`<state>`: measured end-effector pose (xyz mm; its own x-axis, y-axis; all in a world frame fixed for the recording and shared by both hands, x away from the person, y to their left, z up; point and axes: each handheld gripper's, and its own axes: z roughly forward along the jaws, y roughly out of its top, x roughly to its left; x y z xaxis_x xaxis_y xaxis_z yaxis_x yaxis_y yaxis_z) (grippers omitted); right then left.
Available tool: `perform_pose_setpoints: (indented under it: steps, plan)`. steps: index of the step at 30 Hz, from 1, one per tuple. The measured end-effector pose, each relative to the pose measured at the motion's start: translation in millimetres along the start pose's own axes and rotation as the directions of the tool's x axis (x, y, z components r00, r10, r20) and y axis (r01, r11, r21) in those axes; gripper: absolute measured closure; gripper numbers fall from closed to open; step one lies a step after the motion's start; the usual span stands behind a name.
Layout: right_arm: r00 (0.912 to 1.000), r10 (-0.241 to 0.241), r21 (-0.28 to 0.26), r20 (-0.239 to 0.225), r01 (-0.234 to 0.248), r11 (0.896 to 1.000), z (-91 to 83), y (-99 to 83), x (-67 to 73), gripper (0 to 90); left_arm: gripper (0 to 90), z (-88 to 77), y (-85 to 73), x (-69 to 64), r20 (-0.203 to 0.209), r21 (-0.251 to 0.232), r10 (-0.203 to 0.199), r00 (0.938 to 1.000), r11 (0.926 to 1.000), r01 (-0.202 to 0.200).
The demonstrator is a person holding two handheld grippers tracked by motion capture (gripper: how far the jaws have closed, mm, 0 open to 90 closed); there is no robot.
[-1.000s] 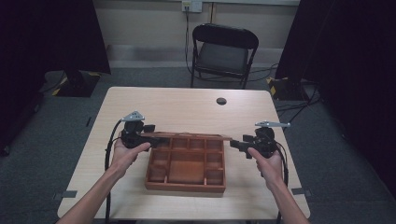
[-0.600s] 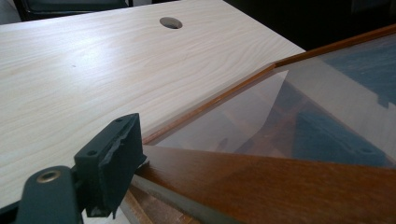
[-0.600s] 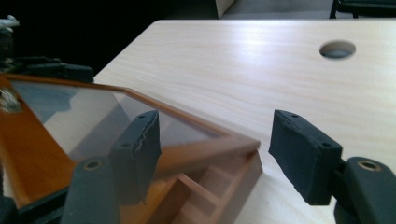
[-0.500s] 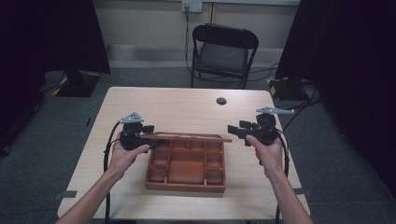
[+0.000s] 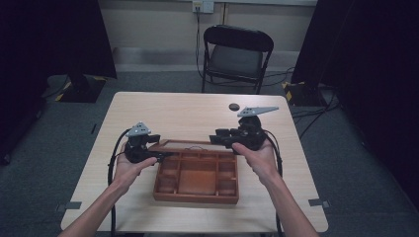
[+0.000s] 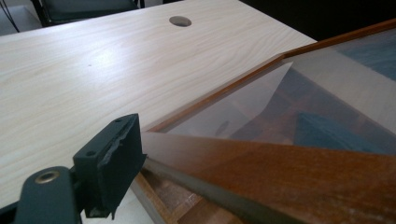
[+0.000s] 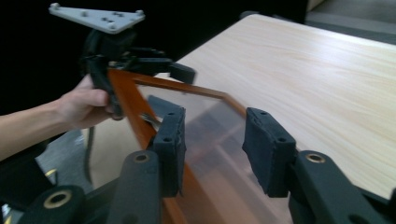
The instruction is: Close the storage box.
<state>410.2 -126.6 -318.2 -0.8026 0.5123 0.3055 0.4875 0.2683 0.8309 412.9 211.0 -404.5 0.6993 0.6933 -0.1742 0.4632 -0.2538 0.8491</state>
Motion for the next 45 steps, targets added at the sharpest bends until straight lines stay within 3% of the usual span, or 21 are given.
perform_pose_setpoints:
  steps: [7,12,23,28,32,40,45]
  plan:
    - [0.9969,0.002,0.052,-0.079,0.002,0.999,23.6,1.5,15.6,71.3,15.7,-2.6,-4.0,3.1,0.007,0.001,-0.017,0.9998,0.9999,0.017]
    - [0.9927,0.014,0.071,-0.12,-0.006,0.997,32.6,-2.9,17.3,73.9,15.8,-3.1,-5.3,3.1,0.01,0.013,-0.001,0.9999,0.9999,0.001]
    - [0.9903,0.042,0.104,-0.133,-0.028,0.994,37.5,-7.8,13.3,71.7,16.1,-0.9,-7.5,2.1,0.012,0.016,-0.001,0.9999,0.9999,0.0]
    - [0.9871,0.026,0.108,-0.158,-0.009,0.994,36.9,-7.5,10.2,77.3,16.2,0.6,-7.6,0.6,0.013,0.029,0.012,0.9998,0.9995,-0.013]
    - [0.9831,0.03,0.1,-0.18,-0.012,0.995,35.3,-8.1,4.9,80.5,16.1,4.1,-7.8,-0.2,0.018,0.028,-0.005,0.9998,0.9996,0.004]
    - [0.9851,0.041,0.101,-0.167,-0.024,0.995,34.5,-10.2,3.5,80.8,16.7,6.7,-7.8,0.2,0.015,0.037,-0.005,0.9999,0.9993,0.004]
    - [0.9889,0.053,0.111,-0.139,-0.037,0.993,35.0,-11.0,4.7,75.3,16.9,6.4,-8.2,0.3,0.018,0.041,0.008,0.9998,0.9991,-0.009]
